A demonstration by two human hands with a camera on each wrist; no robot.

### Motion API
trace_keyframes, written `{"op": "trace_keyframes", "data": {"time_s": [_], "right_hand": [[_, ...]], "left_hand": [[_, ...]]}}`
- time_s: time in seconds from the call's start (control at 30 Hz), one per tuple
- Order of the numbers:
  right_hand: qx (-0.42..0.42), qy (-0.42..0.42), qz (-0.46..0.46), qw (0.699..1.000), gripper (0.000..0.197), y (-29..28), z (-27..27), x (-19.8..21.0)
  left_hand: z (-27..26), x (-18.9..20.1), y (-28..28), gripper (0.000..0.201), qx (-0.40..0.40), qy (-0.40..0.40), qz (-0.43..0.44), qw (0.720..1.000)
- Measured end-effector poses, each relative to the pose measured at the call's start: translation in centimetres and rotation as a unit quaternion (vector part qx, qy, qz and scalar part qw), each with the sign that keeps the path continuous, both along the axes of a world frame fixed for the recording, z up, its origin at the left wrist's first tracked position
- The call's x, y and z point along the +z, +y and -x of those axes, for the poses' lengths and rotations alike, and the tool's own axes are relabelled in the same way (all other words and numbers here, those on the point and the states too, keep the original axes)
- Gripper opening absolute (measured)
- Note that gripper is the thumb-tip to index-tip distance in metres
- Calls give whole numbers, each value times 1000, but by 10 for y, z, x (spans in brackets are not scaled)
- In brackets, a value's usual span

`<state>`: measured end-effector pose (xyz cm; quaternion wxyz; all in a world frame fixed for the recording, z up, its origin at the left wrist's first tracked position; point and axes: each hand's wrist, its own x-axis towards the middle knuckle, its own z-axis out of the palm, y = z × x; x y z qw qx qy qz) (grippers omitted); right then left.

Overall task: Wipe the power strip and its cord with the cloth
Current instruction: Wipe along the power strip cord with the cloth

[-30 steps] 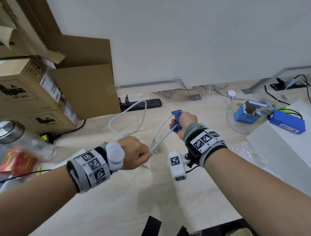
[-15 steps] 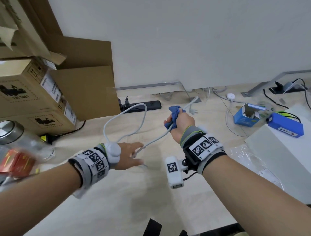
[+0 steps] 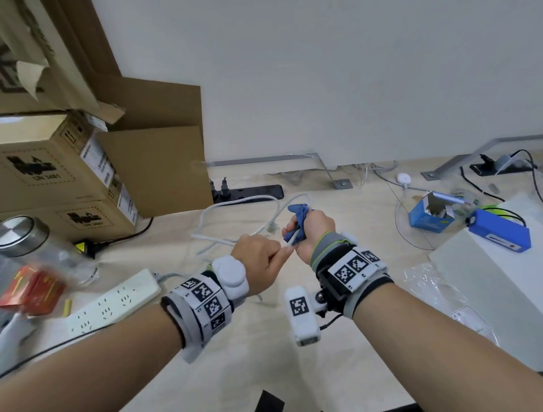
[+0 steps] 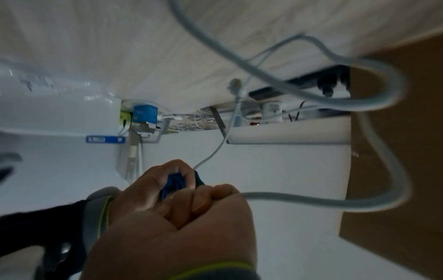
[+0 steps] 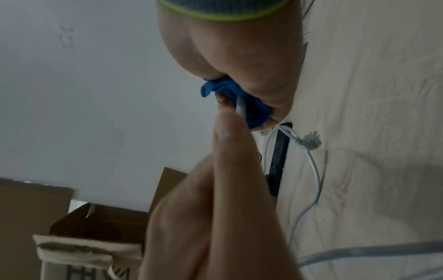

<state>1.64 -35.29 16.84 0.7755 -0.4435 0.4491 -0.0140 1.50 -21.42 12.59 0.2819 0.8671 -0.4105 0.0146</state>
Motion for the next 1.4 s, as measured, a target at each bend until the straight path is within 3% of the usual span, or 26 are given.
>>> {"op": "trace_keyframes", "data": {"time_s": [0.13, 0.23, 0.37, 0.47, 0.57, 0.63, 0.7, 0.77, 0.83, 0.87, 0.93, 1.0, 1.07, 1.2, 1.4], "right_hand": [[24, 67, 23, 997, 35, -27, 0, 9], [-8, 78, 6, 997, 39, -35, -1, 13], [-3, 77, 58, 995, 39, -36, 3, 10], [5, 57, 42, 997, 38, -46, 8, 11], [-37, 13, 32, 999, 34, -45, 13, 6], [-56, -8, 45, 997, 32, -40, 13, 2], [-64, -20, 26, 997, 36, -37, 13, 5], [-66, -20, -8, 998, 41, -38, 12, 8], [-65, -44, -25, 997, 41, -37, 11, 9], [-65, -53, -25, 996, 41, -37, 10, 11], [-69, -58, -30, 995, 43, -36, 8, 14], [-82, -65, -22, 994, 44, -30, 11, 16], [-79, -79, -10, 994, 41, -17, 15, 13], [-34, -74, 20, 996, 39, 11, 22, 4], [31, -70, 119, 990, 29, 30, 22, -17]], "left_hand": [[-3, -5, 37, 47, -107, -61, -71, 990], [-4, -11, 55, 51, -128, -55, -111, 984], [3, -7, 57, 52, -158, -72, -174, 969], [-2, -1, 62, 57, -179, -61, -290, 938], [-8, -1, 70, 60, -191, -44, -417, 888], [-13, -2, 72, 58, -166, -36, -486, 857], [-14, -1, 69, 47, -112, -4, -509, 853], [-6, -3, 57, 36, -51, 105, -435, 893], [7, -7, 40, 29, 2, 260, -261, 930], [14, -7, 31, 23, 30, 322, -154, 933], [22, -7, 13, 20, 93, 358, 0, 929], [21, -6, -1, 24, 136, 302, 71, 941], [18, -4, -11, 25, 145, 244, 94, 954], [15, -2, -20, 25, 134, 178, 39, 974], [15, 0, -16, 35, 122, 144, 4, 982]]}}
